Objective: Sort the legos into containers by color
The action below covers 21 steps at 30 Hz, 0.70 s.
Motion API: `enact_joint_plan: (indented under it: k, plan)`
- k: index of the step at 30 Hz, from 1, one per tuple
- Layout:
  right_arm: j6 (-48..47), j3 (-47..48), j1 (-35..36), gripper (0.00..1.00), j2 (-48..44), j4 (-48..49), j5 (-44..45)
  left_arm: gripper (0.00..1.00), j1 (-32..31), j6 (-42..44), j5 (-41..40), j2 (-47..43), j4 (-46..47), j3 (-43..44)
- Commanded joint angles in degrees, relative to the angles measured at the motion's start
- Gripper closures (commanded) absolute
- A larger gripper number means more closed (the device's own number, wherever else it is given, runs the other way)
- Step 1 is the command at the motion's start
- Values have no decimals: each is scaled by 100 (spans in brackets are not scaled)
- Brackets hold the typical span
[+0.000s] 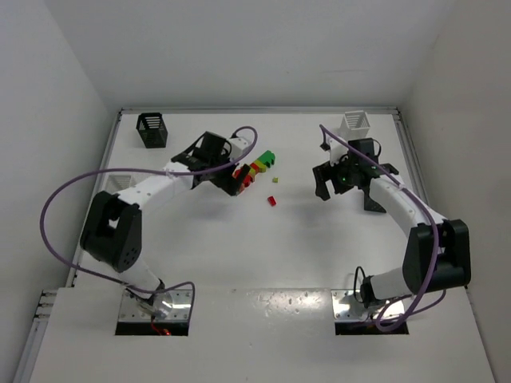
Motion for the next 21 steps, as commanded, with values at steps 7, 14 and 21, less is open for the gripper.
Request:
enact_joint_plan:
  k: [7, 14, 21]
  plan:
    - [125, 321, 23, 10, 228, 130, -202, 21, -63, -22, 480, 1654, 259, 1972]
    - [125, 321, -30, 10, 282, 130, -255, 36, -116, -128, 648, 2788, 312, 2904]
    - [125, 374, -30, 10, 334, 77, -255, 37, -116, -75, 472, 3395, 312, 3397]
